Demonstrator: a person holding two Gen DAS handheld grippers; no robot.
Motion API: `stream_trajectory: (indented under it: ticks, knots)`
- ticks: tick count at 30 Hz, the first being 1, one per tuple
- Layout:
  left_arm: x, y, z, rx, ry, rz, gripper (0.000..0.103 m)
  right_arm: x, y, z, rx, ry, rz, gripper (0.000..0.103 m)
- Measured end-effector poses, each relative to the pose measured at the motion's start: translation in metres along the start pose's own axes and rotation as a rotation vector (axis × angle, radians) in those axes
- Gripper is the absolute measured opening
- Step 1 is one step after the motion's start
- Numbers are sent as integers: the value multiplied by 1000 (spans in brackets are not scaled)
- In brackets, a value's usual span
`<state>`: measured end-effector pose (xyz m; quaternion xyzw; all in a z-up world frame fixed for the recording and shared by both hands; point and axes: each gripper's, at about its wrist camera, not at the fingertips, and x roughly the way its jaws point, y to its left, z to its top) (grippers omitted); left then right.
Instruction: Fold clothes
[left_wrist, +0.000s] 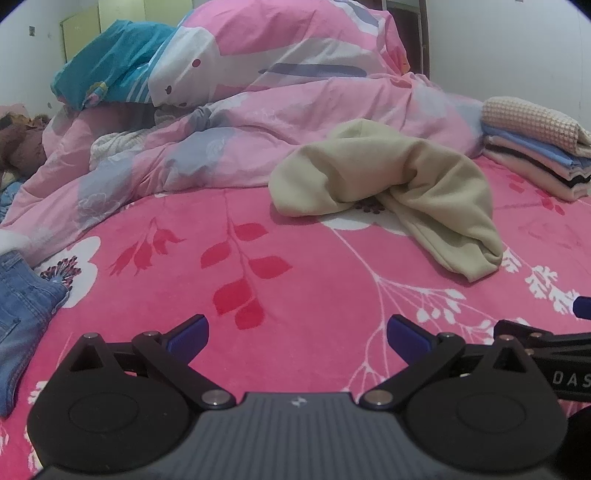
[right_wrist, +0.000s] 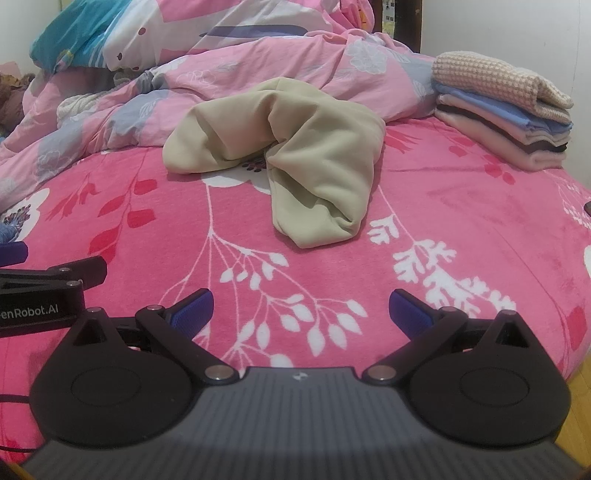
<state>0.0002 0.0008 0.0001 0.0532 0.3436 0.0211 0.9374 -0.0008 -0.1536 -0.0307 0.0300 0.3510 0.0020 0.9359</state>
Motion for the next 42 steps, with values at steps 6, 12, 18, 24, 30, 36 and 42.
stream_trajectory:
  ticks: [6, 12, 18, 24, 30, 36, 42]
  knots:
    - [1, 5, 1, -32, -2, -19, 103, 1, -1, 0, 4, 0, 1, 102]
    - [1, 7, -2, -56, -9, -41, 103, 3, 1, -1, 4, -1, -1, 102]
    - [-4, 6, -4, -62, -29, -36, 103, 1, -1, -1, 8, 1, 2, 102]
    - [-3, 3, -3, -85, -38, -28, 103, 1, 0, -1, 12, 3, 0, 102]
    - [0, 3, -3, -87, -35, -14, 103, 2, 2, -1, 10, 6, -6, 102]
    - [1, 3, -3, -86, -36, -18, 103, 2, 2, -2, 13, 7, -3, 102]
    - [1, 3, -4, -83, -37, -19, 103, 3, 1, -2, 17, 7, -1, 102]
